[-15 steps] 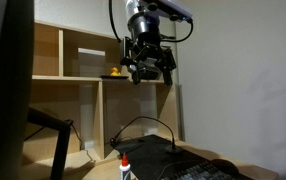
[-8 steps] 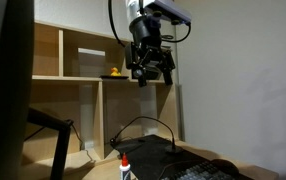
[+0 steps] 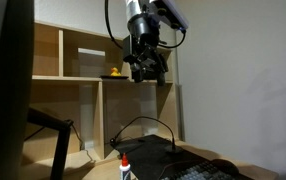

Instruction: Press a key on the keyboard

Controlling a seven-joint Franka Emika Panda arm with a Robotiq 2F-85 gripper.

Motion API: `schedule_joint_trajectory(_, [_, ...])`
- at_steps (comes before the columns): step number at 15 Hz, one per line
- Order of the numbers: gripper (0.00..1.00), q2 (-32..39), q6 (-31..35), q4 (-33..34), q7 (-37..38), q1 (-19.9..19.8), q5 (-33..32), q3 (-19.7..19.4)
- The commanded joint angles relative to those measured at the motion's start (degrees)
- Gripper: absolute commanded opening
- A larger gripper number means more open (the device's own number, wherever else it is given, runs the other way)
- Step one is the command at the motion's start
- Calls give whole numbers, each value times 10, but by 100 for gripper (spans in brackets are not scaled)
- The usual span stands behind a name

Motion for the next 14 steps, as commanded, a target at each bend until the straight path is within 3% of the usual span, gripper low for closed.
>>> schedule_joint_trajectory(1, [100,1,-1,2,1,5,-1,-4])
schedule_joint_trajectory(2, [100,3,-11,6,-8,4,-27,-1])
schedule_joint_trajectory(3, [100,11,-44,17,-71,11,-26,-9])
schedule_joint_trajectory(9, [100,2,-39,7,-246,32,61,-30])
schedule_joint_trajectory(10, [100,7,-65,14,-262,34,84,-35])
schedule_joint_trajectory(11, [100,1,-32,3,-221,28,56,-23])
schedule_joint_trajectory(14, [100,1,-49,4,-246,31,73,-28])
